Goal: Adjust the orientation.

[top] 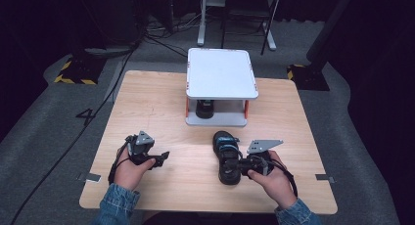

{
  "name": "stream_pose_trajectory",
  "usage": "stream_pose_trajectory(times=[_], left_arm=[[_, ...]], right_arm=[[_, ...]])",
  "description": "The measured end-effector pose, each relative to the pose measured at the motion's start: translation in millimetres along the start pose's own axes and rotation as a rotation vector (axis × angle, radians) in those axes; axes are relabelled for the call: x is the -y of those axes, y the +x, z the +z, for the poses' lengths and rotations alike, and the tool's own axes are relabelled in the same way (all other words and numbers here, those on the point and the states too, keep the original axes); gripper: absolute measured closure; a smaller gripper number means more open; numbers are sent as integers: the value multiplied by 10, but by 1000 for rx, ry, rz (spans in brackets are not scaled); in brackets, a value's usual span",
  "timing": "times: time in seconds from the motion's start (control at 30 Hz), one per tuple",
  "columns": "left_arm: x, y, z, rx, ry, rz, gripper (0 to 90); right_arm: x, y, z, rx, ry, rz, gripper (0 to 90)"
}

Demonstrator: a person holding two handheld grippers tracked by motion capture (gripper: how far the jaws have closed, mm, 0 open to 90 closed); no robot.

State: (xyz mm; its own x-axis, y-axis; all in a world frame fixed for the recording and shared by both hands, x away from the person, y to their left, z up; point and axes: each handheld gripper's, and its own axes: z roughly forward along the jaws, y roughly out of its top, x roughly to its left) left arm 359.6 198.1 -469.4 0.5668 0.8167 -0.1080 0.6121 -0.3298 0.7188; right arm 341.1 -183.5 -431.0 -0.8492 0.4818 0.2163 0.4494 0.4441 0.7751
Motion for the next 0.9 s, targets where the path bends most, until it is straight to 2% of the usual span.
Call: stream_pose_trajectory(times=[0.13,0.2,0.23,0.27,0.33,0.37,0.43,0.5,0.57,0.63,0.7,0.77,0.9], left_arm=[[-22,4,12,2,-2,1,261],[-37,3,26,5,-3,3,260],[-37,3,26,5,-3,3,260],[-54,-4,40,10,-6,10,260],[-59,-15,46,14,-3,5,260],[-67,-19,62,18,0,9,260],[-70,-19,73,18,1,9,260],[-69,-18,80,14,-1,8,259],[-70,-10,79,15,3,10,259],[-71,-7,81,11,0,6,260],[-74,-3,90,14,2,7,259],[-81,-4,109,18,5,9,259],[-94,-28,153,26,13,18,259]], right_arm=[[21,29,-42,33,-4,-14,818],[33,41,-85,55,-25,-26,667],[33,41,-85,55,-25,-26,667],[41,59,-124,104,-39,-42,459],[52,56,-122,132,-23,-50,298],[63,50,-108,146,-10,-48,258],[90,44,-67,167,13,-36,231],[121,33,-15,190,46,-13,237],[152,-4,21,201,54,14,246],[183,-55,48,183,60,73,252],[215,-89,72,161,76,96,266],[240,-108,91,150,106,103,387],[256,-163,21,157,113,117,672]])
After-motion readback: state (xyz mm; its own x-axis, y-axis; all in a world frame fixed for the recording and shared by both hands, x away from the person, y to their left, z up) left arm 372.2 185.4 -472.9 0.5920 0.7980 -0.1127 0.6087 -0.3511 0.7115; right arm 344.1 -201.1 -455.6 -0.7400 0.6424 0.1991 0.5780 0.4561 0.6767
